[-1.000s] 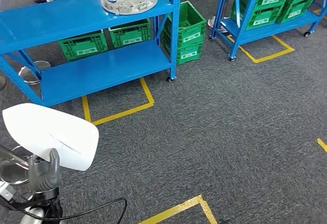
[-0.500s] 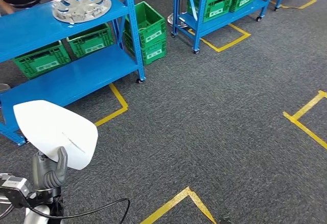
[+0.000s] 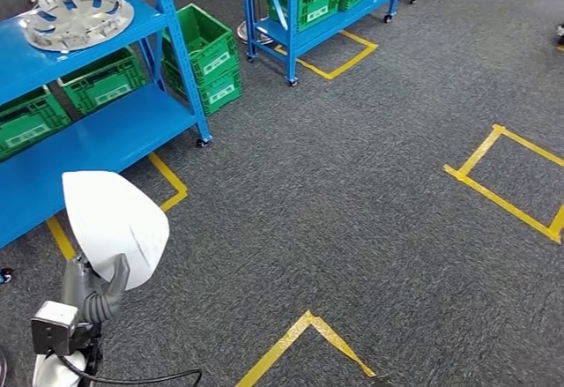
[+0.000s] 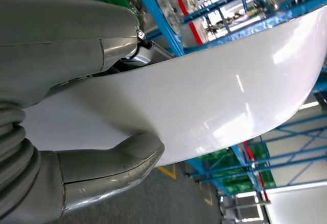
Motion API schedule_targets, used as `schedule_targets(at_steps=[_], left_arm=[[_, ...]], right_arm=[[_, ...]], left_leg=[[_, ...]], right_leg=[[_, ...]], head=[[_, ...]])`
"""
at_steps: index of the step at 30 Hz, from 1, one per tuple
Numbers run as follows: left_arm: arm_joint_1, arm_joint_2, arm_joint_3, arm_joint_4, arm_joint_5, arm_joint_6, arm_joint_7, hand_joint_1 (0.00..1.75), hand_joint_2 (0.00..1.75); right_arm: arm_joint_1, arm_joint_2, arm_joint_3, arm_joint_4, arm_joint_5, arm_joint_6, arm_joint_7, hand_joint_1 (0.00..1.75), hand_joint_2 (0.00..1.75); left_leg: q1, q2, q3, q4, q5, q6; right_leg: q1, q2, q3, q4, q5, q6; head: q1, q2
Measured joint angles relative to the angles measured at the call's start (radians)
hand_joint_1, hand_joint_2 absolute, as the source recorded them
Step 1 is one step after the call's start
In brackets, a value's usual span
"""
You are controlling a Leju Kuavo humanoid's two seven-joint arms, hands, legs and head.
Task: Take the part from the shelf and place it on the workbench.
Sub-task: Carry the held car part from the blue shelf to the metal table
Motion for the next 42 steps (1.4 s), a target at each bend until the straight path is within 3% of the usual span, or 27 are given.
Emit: schedule_targets(at_steps=[1, 3, 5, 7, 8, 9, 10, 12, 14, 16, 18, 20, 21, 23, 25, 26, 29, 31, 33, 35, 37, 39, 40, 41, 42], left_arm=[[0.001, 0.008, -0.004, -0.002, 0.009, 0.001, 0.000, 1.75, 1.75], [0.001, 0.020, -0.005, -0.003, 0.047, -0.014, 0.000, 1.75, 1.75], [-0.001, 0.033, 0.003, -0.003, 0.076, -0.033, 0.000, 1.75, 1.75], [-0.001, 0.051, 0.009, -0.003, 0.078, -0.034, 0.000, 1.75, 1.75], [-0.001, 0.062, 0.011, -0.003, 0.077, -0.031, 0.000, 1.75, 1.75], [-0.002, 0.074, 0.012, -0.003, 0.076, -0.025, 0.000, 1.75, 1.75], [-0.004, 0.087, 0.013, -0.003, 0.075, -0.019, 0.000, 1.75, 1.75], [-0.011, 0.110, 0.012, -0.007, 0.074, -0.011, 0.000, 1.75, 1.75], [-0.019, 0.126, 0.012, -0.011, 0.074, -0.009, 0.000, 1.75, 1.75], [-0.022, 0.139, 0.010, -0.019, 0.079, -0.010, 0.000, 1.75, 1.75], [-0.027, 0.160, 0.003, -0.046, 0.090, -0.012, 0.000, 1.75, 1.75], [-0.039, 0.190, -0.003, -0.076, 0.097, -0.011, 0.000, 1.75, 1.75], [-0.044, 0.205, -0.003, -0.087, 0.099, -0.011, 0.000, 1.75, 1.75], [-0.048, 0.230, -0.002, -0.100, 0.105, -0.013, 0.000, 1.75, 1.75], [-0.049, 0.244, -0.001, -0.107, 0.108, -0.015, 0.000, 1.75, 1.75], [-0.050, 0.248, -0.002, -0.110, 0.108, -0.015, 0.000, 1.75, 1.75], [-0.055, 0.260, -0.002, -0.117, 0.108, -0.015, 0.000, 1.75, 1.75], [-0.059, 0.268, -0.001, -0.122, 0.109, -0.018, 0.000, 1.75, 1.75], [-0.066, 0.272, 0.000, -0.124, 0.114, -0.031, 0.000, 1.75, 1.75], [-0.077, 0.273, 0.008, -0.125, 0.121, -0.061, 0.000, 1.75, 1.75], [-0.096, 0.269, 0.022, -0.119, 0.109, -0.091, 0.000, 1.75, 1.75], [-0.122, 0.262, 0.035, -0.094, 0.081, -0.109, 0.000, 1.75, 1.75], [-0.136, 0.258, 0.037, -0.072, 0.069, -0.112, 0.000, 1.75, 1.75], [-0.150, 0.256, 0.037, -0.048, 0.059, -0.112, 0.000, 1.75, 1.75], [-0.166, 0.255, 0.037, -0.024, 0.051, -0.109, 0.000, 1.75, 1.75]], right_arm=[[-0.001, 0.000, 0.001, 0.000, 0.000, 0.002, 0.000, 0.00, 0.00], [-0.001, 0.000, 0.002, 0.000, 0.003, 0.013, 0.000, 0.00, 0.00], [-0.002, 0.000, 0.007, 0.000, 0.014, 0.026, 0.004, 0.00, 0.00], [-0.006, 0.000, 0.016, 0.000, 0.025, 0.030, 0.012, 0.00, 0.00], [-0.009, 0.000, 0.021, 0.000, 0.030, 0.029, 0.018, 0.00, 0.00], [-0.009, 0.000, 0.025, 0.000, 0.034, 0.028, 0.024, 0.00, 0.00], [-0.009, 0.000, 0.029, 0.000, 0.039, 0.027, 0.030, 0.00, 0.00], [-0.010, 0.000, 0.035, 0.000, 0.045, 0.027, 0.037, 0.00, 0.00], [-0.013, 0.000, 0.042, 0.000, 0.049, 0.027, 0.040, 0.00, 0.00], [-0.016, 0.000, 0.048, 0.000, 0.051, 0.030, 0.041, 0.00, 0.00], [-0.014, 0.000, 0.051, 0.000, 0.053, 0.035, 0.043, 0.00, 0.00], [-0.013, 0.000, 0.053, 0.000, 0.052, 0.039, 0.043, 0.00, 0.00], [-0.015, 0.000, 0.054, 0.000, 0.051, 0.040, 0.043, 0.00, 0.00], [-0.019, 0.000, 0.056, 0.000, 0.050, 0.043, 0.042, 0.00, 0.00], [-0.019, 0.000, 0.057, 0.000, 0.050, 0.044, 0.042, 0.00, 0.00], [-0.019, 0.000, 0.057, 0.000, 0.050, 0.044, 0.042, 0.00, 0.00], [-0.020, 0.000, 0.057, 0.000, 0.051, 0.044, 0.042, 0.00, 0.00], [-0.022, 0.000, 0.057, 0.000, 0.051, 0.045, 0.042, 0.00, 0.00], [-0.021, 0.000, 0.057, 0.000, 0.050, 0.046, 0.042, 0.00, 0.00], [-0.019, 0.000, 0.057, 0.000, 0.048, 0.050, 0.042, 0.00, 0.00], [-0.019, 0.000, 0.057, 0.000, 0.048, 0.060, 0.046, 0.00, 0.00], [-0.019, 0.000, 0.057, 0.000, 0.048, 0.071, 0.051, 0.00, 0.00], [-0.018, 0.000, 0.057, 0.000, 0.048, 0.074, 0.053, 0.00, 0.00], [-0.018, 0.000, 0.057, 0.000, 0.048, 0.077, 0.054, 0.00, 0.00], [-0.018, -0.001, 0.057, 0.000, 0.048, 0.080, 0.054, 0.00, 0.00]], left_leg=[[-0.002, 0.009, 0.001, 0.000, -0.001, -0.005], [0.000, 0.019, 0.002, -0.001, -0.003, -0.016], [0.004, -0.015, -0.011, 0.031, -0.031, -0.027], [0.007, -0.066, -0.062, 0.140, -0.095, -0.033], [0.007, -0.078, -0.096, 0.209, -0.124, -0.034], [0.007, -0.083, -0.123, 0.261, -0.138, -0.035], [0.007, -0.085, -0.136, 0.282, -0.132, -0.035], [0.010, -0.093, -0.109, 0.211, -0.067, -0.035], [0.018, -0.134, -0.050, 0.078, -0.005, -0.036], [0.022, -0.164, -0.022, 0.010, 0.009, -0.031], [0.021, -0.152, -0.023, 0.003, 0.010, -0.019], [0.024, -0.133, -0.023, -0.001, 0.017, -0.005], [0.025, -0.121, -0.023, -0.003, 0.019, 0.001], [0.020, -0.098, -0.023, -0.003, 0.018, 0.005], [0.017, -0.075, -0.023, -0.003, 0.018, 0.006], [0.017, -0.065, -0.022, -0.002, 0.017, 0.006], [0.013, -0.039, -0.017, 0.000, 0.012, -0.003], [0.008, -0.028, -0.014, 0.001, 0.010, -0.014], [0.007, -0.020, -0.013, -0.002, 0.012, -0.024], [0.010, -0.029, -0.018, 0.011, -0.003, -0.033], [0.011, -0.059, -0.057, 0.095, -0.057, -0.040], [0.011, -0.079, -0.125, 0.231, -0.114, -0.041], [0.011, -0.082, -0.149, 0.275, -0.122, -0.040], [0.011, -0.084, -0.155, 0.280, -0.108, -0.037], [0.011, -0.088, -0.141, 0.248, -0.077, -0.033]], right_leg=[[0.003, -0.002, 0.002, -0.008, -0.002, -0.007], [0.001, 0.024, -0.003, -0.010, 0.004, -0.020], [-0.003, 0.047, -0.006, -0.015, 0.011, -0.032], [-0.006, 0.071, -0.009, -0.017, 0.016, -0.039], [-0.006, 0.084, -0.011, -0.017, 0.017, -0.041], [-0.006, 0.097, -0.012, -0.017, 0.018, -0.042], [-0.006, 0.110, -0.012, -0.017, 0.019, -0.042], [-0.009, 0.135, -0.011, -0.016, 0.021, -0.038], [-0.009, 0.158, -0.015, -0.013, 0.024, -0.030], [-0.008, 0.179, -0.025, -0.012, 0.029, -0.017], [-0.010, 0.195, -0.035, -0.018, 0.037, -0.003], [-0.007, 0.166, -0.051, 0.004, 0.021, 0.006], [-0.005, 0.138, -0.070, 0.046, -0.005, 0.009], [-0.003, 0.088, -0.129, 0.180, -0.076, 0.014], [-0.004, 0.076, -0.165, 0.270, -0.107, 0.015], [-0.004, 0.074, -0.156, 0.259, -0.095, 0.015], [-0.003, 0.044, -0.045, 0.069, -0.017, 0.008], [-0.001, 0.031, -0.006, -0.001, 0.001, -0.004], [0.001, 0.044, -0.010, -0.003, 0.003, -0.019], [-0.001, 0.056, -0.012, -0.007, 0.006, -0.030], [-0.004, 0.069, -0.012, -0.010, 0.009, -0.039], [-0.003, 0.085, -0.014, -0.010, 0.011, -0.043], [-0.002, 0.096, -0.015, -0.010, 0.012, -0.044], [-0.001, 0.108, -0.016, -0.010, 0.014, -0.045], [-0.001, 0.121, -0.016, -0.010, 0.016, -0.045]], head=[[0.000, 0.000], [-0.001, 0.000], [-0.002, 0.000], [-0.007, 0.000], [-0.008, 0.000], [-0.009, 0.000], [-0.009, 0.000], [-0.008, 0.000], [-0.009, 0.000], [-0.010, 0.000], [-0.010, 0.000], [-0.006, 0.000], [-0.003, 0.000], [0.004, 0.000], [0.004, 0.000], [0.004, 0.000], [0.004, 0.000], [0.002, 0.000], [0.002, 0.000], [0.002, 0.000], [0.000, 0.000], [0.000, 0.000], [-0.001, 0.000], [-0.001, 0.000], [-0.001, 0.000]])
